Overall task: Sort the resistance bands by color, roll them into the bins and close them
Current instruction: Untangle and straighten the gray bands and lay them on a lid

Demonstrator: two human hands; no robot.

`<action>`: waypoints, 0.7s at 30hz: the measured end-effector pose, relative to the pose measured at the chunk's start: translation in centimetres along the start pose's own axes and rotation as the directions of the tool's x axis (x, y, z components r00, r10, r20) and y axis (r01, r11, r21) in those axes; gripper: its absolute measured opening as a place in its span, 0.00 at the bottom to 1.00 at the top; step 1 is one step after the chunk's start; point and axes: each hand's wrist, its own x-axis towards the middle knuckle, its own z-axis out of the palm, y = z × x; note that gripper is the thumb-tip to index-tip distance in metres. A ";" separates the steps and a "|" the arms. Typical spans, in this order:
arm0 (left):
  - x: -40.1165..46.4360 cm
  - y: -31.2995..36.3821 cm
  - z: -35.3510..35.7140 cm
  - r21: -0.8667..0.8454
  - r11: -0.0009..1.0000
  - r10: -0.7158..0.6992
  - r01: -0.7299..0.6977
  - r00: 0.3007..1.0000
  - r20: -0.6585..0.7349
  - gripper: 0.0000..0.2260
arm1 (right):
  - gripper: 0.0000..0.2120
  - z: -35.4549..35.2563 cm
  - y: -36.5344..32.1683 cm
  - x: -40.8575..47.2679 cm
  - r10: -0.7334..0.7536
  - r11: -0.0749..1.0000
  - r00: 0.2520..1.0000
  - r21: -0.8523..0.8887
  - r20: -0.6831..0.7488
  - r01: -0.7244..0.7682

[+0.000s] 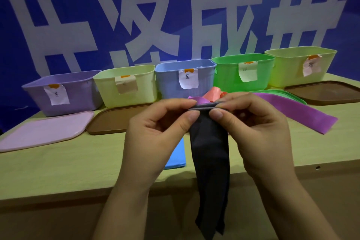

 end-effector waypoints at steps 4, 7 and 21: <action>0.0 0.0 0.0 0.014 1.000 0.014 -0.015 1.000 0.018 0.08 | 0.03 -0.1 -0.2 -0.1 -0.015 1.000 1.000 -0.004 0.019 0.015; -0.1 0.1 0.2 0.087 0.994 0.066 -0.069 0.997 0.031 0.08 | 0.03 -0.1 -0.3 -0.1 -0.028 0.998 1.000 -0.056 -0.005 0.028; -0.2 -0.3 -0.7 0.062 0.994 0.091 -0.093 0.995 0.029 0.18 | 0.11 -0.1 -0.9 -0.1 0.095 0.995 0.992 -0.003 0.081 -0.095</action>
